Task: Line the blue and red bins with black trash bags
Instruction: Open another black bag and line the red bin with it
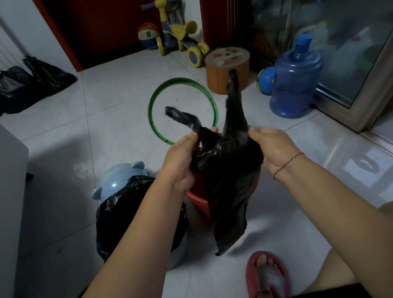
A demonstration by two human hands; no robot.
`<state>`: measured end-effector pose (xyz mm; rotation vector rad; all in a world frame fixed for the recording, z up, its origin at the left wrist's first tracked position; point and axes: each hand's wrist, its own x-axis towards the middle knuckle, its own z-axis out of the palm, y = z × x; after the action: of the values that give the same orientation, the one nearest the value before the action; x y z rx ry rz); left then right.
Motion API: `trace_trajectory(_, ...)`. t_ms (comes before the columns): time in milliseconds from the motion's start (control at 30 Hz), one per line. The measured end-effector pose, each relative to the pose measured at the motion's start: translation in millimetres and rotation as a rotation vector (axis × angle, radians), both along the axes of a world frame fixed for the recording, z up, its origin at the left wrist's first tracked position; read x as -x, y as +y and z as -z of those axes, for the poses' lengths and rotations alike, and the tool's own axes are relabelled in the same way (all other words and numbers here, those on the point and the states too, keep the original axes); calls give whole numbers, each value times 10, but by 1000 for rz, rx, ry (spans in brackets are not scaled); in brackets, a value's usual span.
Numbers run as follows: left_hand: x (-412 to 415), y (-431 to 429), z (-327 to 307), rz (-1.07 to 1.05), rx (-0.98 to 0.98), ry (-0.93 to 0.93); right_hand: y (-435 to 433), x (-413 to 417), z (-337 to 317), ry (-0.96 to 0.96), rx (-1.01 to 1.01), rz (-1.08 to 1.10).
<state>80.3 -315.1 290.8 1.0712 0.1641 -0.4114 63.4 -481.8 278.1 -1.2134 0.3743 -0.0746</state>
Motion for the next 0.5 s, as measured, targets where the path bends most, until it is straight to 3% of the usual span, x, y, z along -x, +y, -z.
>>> trace_trajectory(67,-60,87,33,-132,-27,12,-150,-38,18,17,16,101)
trace_trajectory(167,-153,245,78,-309,-117,-22,-408,-77,8,20,229,243)
trace_trajectory(367,-201,380,71,-367,-496,-173,-593,-116,-47,-113,672,422)
trace_trajectory(500,-175,419,13,-436,-617,-207,-594,-136,-149,-207,785,416)
